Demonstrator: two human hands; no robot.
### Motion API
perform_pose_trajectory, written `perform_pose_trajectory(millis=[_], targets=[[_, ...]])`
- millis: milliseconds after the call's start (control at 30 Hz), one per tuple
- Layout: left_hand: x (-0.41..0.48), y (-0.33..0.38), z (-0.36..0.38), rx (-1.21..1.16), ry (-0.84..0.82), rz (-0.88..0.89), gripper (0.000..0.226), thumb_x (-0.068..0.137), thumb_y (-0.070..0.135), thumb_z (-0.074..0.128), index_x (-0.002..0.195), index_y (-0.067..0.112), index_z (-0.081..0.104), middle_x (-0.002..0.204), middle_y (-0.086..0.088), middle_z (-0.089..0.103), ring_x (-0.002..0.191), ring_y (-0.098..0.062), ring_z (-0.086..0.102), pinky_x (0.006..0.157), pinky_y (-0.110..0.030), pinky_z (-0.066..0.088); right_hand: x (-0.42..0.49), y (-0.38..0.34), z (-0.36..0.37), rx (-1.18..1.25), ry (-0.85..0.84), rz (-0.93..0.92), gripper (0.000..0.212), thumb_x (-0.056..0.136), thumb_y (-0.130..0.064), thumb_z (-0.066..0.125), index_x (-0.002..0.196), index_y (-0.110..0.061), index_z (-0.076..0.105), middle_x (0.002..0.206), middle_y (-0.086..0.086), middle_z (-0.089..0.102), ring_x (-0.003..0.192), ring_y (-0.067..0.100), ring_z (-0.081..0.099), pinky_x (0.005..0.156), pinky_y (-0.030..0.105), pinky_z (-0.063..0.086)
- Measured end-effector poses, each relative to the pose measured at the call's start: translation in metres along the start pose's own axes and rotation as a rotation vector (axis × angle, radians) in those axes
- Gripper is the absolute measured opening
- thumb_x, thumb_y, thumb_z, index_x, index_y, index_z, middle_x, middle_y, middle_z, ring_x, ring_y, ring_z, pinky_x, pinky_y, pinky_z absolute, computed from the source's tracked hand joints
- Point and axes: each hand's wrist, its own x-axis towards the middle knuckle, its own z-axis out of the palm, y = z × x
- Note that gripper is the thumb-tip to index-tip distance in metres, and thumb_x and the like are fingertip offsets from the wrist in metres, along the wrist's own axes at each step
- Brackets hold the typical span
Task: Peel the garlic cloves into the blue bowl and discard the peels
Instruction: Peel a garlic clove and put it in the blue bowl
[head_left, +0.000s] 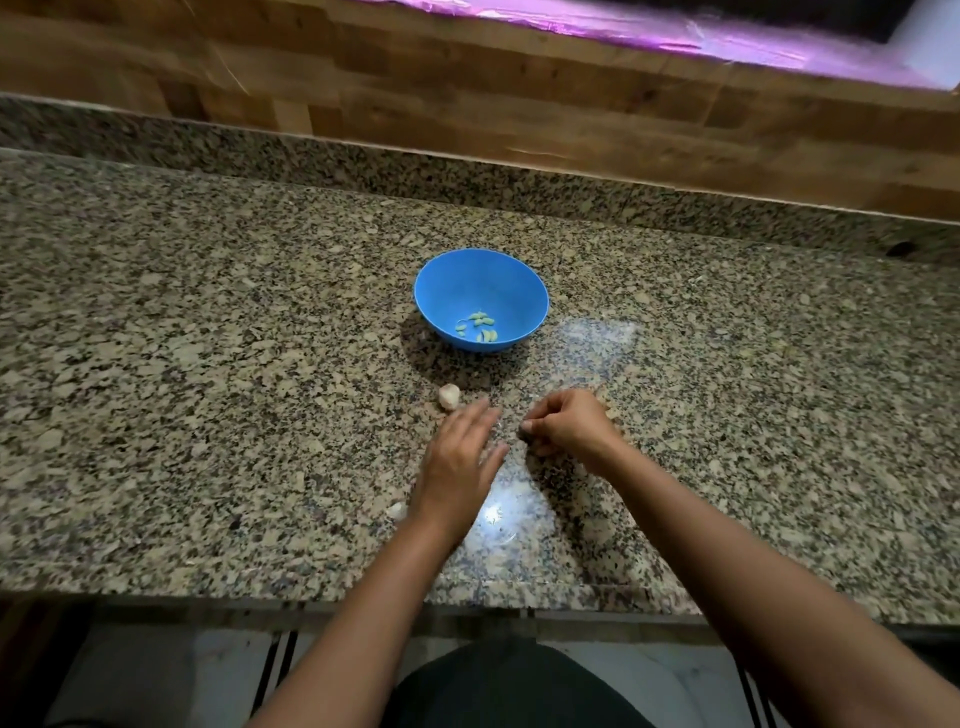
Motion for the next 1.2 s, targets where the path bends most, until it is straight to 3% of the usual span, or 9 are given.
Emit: perform_pose_trajectory(millis=[267, 333, 467, 533, 600, 733, 967, 1067, 1200], targets=[[0.007, -0.002, 0.006, -0.021, -0.016, 0.02, 0.038, 0.094, 0.029, 0.054, 0.126, 0.009, 0.057, 0.129, -0.005, 0.056, 0.125, -0.02, 0.045, 0.104, -0.029, 0.032, -0.002, -0.022, 0.002, -0.611, 0.0, -0.265, 0.008, 0.082, -0.003, 0.066, 0.088, -0.003, 0.071, 0.088, 0.01, 0.068, 0.085, 0.021, 0.06, 0.076, 0.036, 0.055], [0.014, 0.0, 0.001, -0.121, -0.018, -0.028, 0.034, 0.097, 0.026, 0.049, 0.124, 0.008, 0.057, 0.123, -0.007, 0.058, 0.119, -0.02, 0.048, 0.098, -0.027, 0.036, -0.003, -0.014, 0.0, -0.462, -0.03, -0.232, 0.003, 0.082, -0.004, 0.068, 0.083, -0.005, 0.071, 0.082, 0.009, 0.068, 0.078, 0.02, 0.063, 0.071, 0.032, 0.056], [0.035, 0.013, -0.012, -0.337, -0.159, -0.157, 0.026, 0.1, 0.029, 0.039, 0.107, 0.009, 0.054, 0.098, -0.006, 0.059, 0.087, -0.015, 0.053, 0.061, -0.009, 0.036, -0.017, -0.008, 0.006, 0.312, -0.111, -0.054, 0.008, 0.084, 0.002, 0.063, 0.078, -0.002, 0.067, 0.073, 0.015, 0.066, 0.058, 0.017, 0.063, 0.062, 0.026, 0.056], [0.041, 0.018, -0.017, -0.399, -0.2, -0.169, 0.027, 0.1, 0.034, 0.036, 0.099, 0.01, 0.046, 0.084, -0.004, 0.056, 0.071, -0.014, 0.053, 0.057, -0.015, 0.041, -0.024, -0.009, 0.008, 0.568, -0.135, -0.016, 0.007, 0.084, 0.008, 0.059, 0.08, 0.005, 0.064, 0.071, 0.014, 0.064, 0.054, 0.014, 0.062, 0.059, 0.021, 0.056], [0.045, 0.02, -0.023, -0.424, -0.237, -0.151, 0.032, 0.098, 0.041, 0.033, 0.092, 0.011, 0.045, 0.075, -0.004, 0.055, 0.065, -0.016, 0.054, 0.06, -0.031, 0.046, -0.028, -0.012, 0.004, 0.724, -0.166, 0.016, 0.005, 0.083, 0.011, 0.057, 0.085, 0.009, 0.062, 0.071, 0.014, 0.063, 0.053, 0.015, 0.062, 0.056, 0.019, 0.056], [0.044, 0.025, -0.029, -0.528, -0.309, -0.085, 0.028, 0.1, 0.038, 0.032, 0.079, 0.027, 0.048, 0.059, 0.005, 0.052, 0.048, -0.008, 0.05, 0.05, -0.026, 0.041, -0.033, -0.009, -0.005, 0.794, -0.261, 0.046, 0.005, 0.085, 0.005, 0.057, 0.085, 0.009, 0.06, 0.072, 0.012, 0.059, 0.053, 0.013, 0.059, 0.051, 0.018, 0.053], [0.041, 0.03, -0.028, -0.753, -0.254, -0.168, 0.026, 0.1, 0.029, 0.039, 0.078, 0.025, 0.053, 0.059, 0.001, 0.052, 0.045, -0.016, 0.047, 0.04, -0.023, 0.037, -0.048, -0.016, -0.005, 0.704, -0.392, 0.023, 0.017, 0.095, -0.005, 0.047, 0.081, -0.001, 0.055, 0.065, 0.008, 0.054, 0.05, 0.011, 0.051, 0.044, 0.017, 0.046], [0.04, 0.037, -0.031, -0.846, -0.258, -0.255, 0.027, 0.101, 0.027, 0.039, 0.08, 0.016, 0.053, 0.057, -0.004, 0.049, 0.038, -0.009, 0.045, 0.034, -0.017, 0.033, -0.049, -0.015, 0.001, 0.543, -0.263, -0.098, 0.014, 0.094, -0.004, 0.049, 0.081, -0.003, 0.054, 0.063, 0.007, 0.054, 0.046, 0.01, 0.051, 0.043, 0.018, 0.044], [0.045, 0.041, -0.033, -0.853, -0.284, -0.316, 0.029, 0.101, 0.025, 0.038, 0.078, 0.016, 0.052, 0.041, 0.013, 0.045, 0.032, 0.001, 0.035, 0.032, -0.013, 0.028, -0.044, -0.016, 0.004, -0.107, 0.063, -0.367, 0.016, 0.093, -0.01, 0.055, 0.077, -0.011, 0.057, 0.066, 0.001, 0.057, 0.055, 0.012, 0.057, 0.052, 0.025, 0.051]])
